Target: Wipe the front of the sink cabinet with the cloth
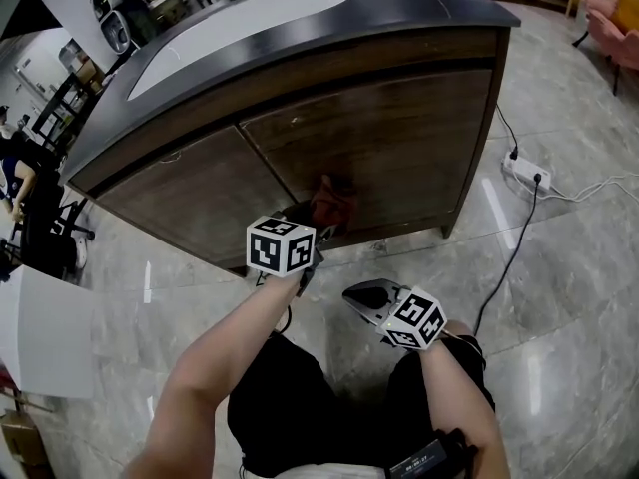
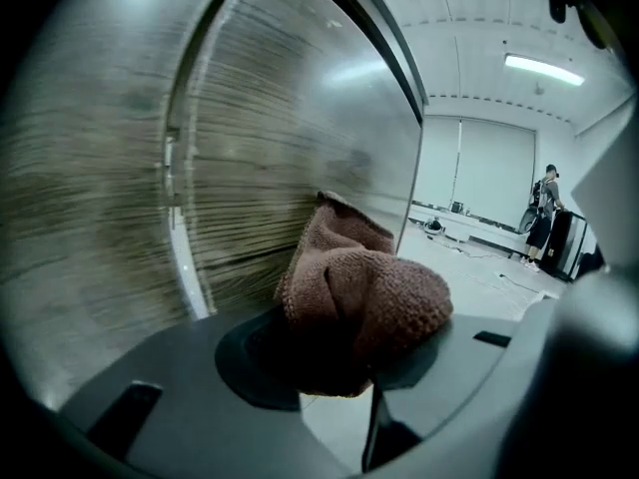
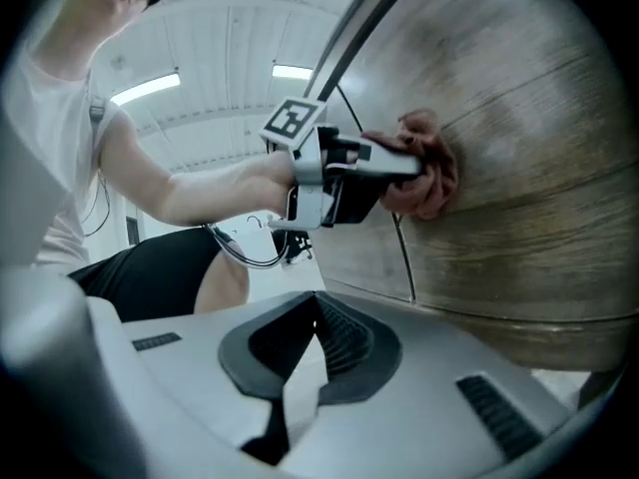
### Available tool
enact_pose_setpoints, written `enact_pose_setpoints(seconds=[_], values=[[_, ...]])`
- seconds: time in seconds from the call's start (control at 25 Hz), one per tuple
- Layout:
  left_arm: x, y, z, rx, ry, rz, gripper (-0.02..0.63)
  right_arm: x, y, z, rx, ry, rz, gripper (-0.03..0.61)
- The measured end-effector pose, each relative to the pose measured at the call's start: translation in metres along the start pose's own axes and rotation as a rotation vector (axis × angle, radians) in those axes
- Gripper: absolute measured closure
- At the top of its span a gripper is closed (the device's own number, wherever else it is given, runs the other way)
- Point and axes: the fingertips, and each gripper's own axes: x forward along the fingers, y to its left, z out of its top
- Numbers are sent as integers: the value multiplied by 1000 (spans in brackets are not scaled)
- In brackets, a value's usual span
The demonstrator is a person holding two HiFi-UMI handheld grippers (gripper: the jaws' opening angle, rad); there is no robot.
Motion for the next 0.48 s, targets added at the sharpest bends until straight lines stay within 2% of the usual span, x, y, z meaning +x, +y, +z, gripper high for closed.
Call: enact_pose_setpoints(seconds=[0.16, 0.28, 0.48], values=[[-19, 30, -20, -69, 16, 56, 480, -7, -10, 11, -21, -53, -46, 566], [-28, 44, -30, -128, 21, 87, 480, -8, -9, 11, -17, -60, -41, 566], [-15, 34, -36, -113, 64, 61, 480, -8, -5, 13, -34, -66, -31, 566]])
